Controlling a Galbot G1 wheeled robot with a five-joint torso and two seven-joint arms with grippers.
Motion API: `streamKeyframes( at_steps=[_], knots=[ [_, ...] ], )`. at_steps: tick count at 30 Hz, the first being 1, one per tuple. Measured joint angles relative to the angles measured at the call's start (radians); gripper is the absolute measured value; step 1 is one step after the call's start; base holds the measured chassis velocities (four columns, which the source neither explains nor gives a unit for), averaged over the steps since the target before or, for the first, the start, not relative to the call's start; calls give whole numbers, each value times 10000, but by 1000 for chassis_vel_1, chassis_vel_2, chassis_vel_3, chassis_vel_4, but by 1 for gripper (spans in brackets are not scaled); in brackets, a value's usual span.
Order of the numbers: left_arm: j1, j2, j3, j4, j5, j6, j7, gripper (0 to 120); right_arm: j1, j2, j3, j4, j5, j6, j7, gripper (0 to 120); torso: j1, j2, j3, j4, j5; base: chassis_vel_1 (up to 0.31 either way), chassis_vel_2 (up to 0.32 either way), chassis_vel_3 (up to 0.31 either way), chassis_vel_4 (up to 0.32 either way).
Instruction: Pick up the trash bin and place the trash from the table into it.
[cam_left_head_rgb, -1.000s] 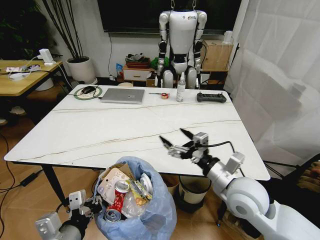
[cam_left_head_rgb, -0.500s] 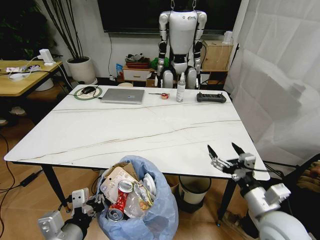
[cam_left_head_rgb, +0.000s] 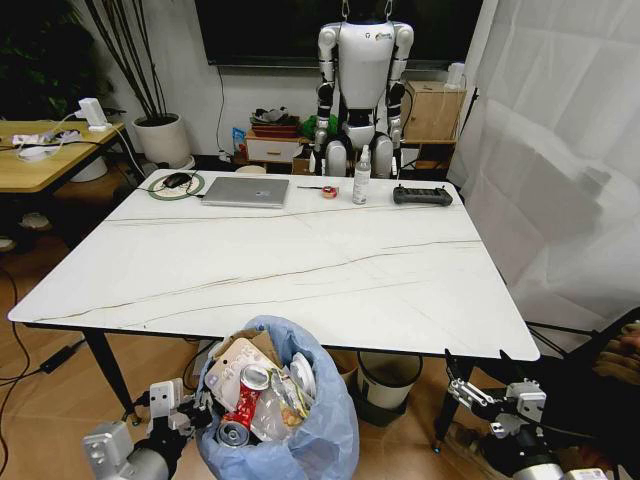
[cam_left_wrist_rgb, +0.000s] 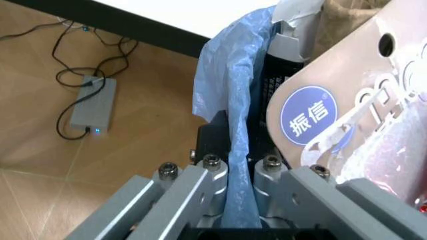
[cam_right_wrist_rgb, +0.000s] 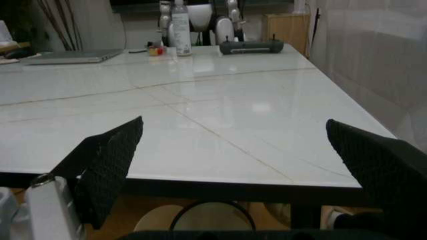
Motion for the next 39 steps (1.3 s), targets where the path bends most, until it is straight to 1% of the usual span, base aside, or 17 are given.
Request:
streamKeyframes(
  at_steps=[5,11,17,21,39],
  knots=[
    [-165,184,24,208,-222,0,58,0,140,59,80,-430,163,238,-147,100,0,-1,1,-1,0,0,0,0,0],
    [-147,155,33,232,-214,-7,127,0,265,15,155,-680,296,360,-321,100,1,-1,1,1,1,0,0,0,0],
    [-69,62,58,136,45,-43,206,0,284,-4,156,-691,323,361,-331,100,0,0,1,1,1,0,0,0,0],
    [104,35,99,167,637,-253,303,0,292,-13,148,-691,335,361,-331,100,0,0,1,1,2,0,0,0,0],
    [295,-320,239,217,1029,-427,239,0,302,-26,137,-681,350,342,-331,100,-6,-16,-5,0,2,0,0,0,0]
  ],
)
